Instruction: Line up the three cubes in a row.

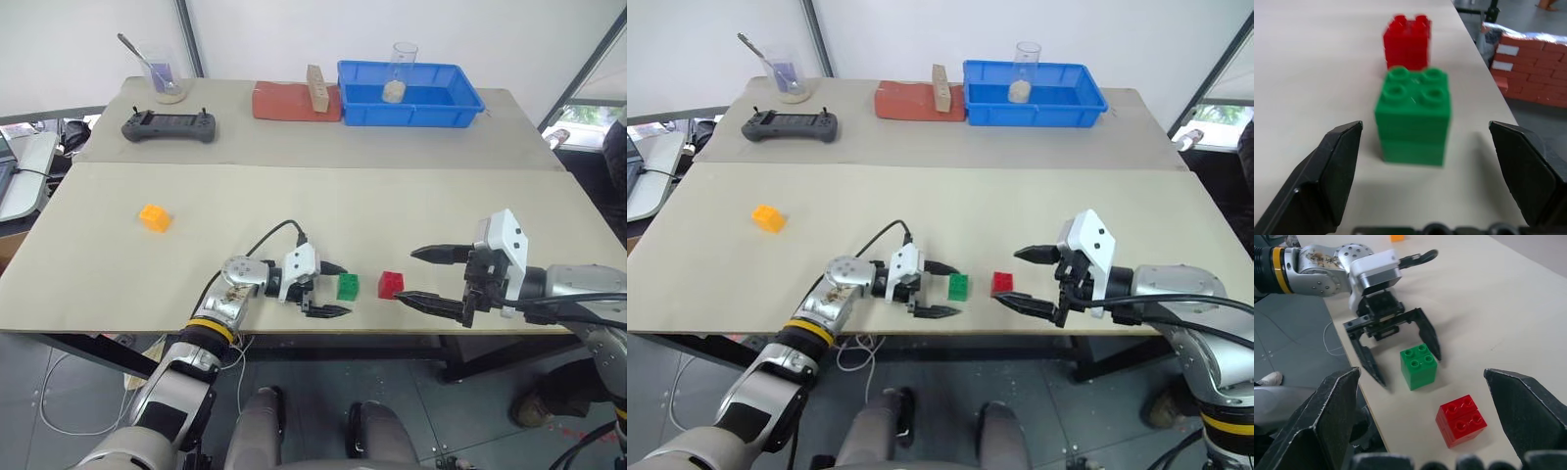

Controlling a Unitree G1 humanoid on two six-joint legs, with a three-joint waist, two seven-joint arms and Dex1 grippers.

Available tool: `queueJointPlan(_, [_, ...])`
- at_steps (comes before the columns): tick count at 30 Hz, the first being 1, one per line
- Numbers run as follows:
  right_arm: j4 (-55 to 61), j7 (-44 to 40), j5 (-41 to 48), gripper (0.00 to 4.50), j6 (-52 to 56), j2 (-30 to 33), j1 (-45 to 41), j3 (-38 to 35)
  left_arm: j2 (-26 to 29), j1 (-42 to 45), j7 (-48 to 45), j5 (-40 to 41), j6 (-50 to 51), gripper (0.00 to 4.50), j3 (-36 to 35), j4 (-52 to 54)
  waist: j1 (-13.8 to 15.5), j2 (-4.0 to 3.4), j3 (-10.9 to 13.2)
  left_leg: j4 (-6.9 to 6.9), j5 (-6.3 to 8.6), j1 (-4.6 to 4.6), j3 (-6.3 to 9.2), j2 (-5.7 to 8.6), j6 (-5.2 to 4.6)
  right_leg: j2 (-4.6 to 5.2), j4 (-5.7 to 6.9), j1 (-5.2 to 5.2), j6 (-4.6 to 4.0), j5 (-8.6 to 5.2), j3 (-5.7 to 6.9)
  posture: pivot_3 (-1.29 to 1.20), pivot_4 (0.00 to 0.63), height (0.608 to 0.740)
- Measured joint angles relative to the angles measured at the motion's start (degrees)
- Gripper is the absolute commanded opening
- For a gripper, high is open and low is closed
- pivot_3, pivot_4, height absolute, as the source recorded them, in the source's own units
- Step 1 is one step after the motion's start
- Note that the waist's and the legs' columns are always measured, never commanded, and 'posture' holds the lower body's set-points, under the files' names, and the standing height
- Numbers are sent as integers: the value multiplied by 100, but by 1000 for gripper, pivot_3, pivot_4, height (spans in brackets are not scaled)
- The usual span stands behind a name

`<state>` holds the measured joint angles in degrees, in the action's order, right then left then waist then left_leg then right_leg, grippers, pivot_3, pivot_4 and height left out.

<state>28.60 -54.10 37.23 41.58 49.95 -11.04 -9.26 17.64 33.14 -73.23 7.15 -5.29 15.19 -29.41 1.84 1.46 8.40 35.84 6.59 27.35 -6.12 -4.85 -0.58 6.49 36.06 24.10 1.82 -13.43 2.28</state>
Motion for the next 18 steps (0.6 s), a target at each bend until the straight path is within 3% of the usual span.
queueJointPlan(6, [-245,-98,-82,4500,-217,-96,-158,241,801,-792,224,207,418,4471,-493,1039,-112,-1,0,-3,0,-1,1,-3,0,0,4,4,-2,0,0,0,150,740])
queueJointPlan(11, [-405,-171,-120,4500,-283,-212,-460,458,1130,-1648,919,463,891,4471,-1201,2078,-112,-1,0,-3,1,-1,1,-4,2,3,2,6,-3,-1,1,0,150,740])
queueJointPlan(18, [-480,-203,-122,4500,-300,-455,-945,808,517,-2334,3663,603,1507,4471,-2832,2825,-107,-1,1,-3,2,-3,1,-5,4,6,-2,12,0,1,4,0,150,740])
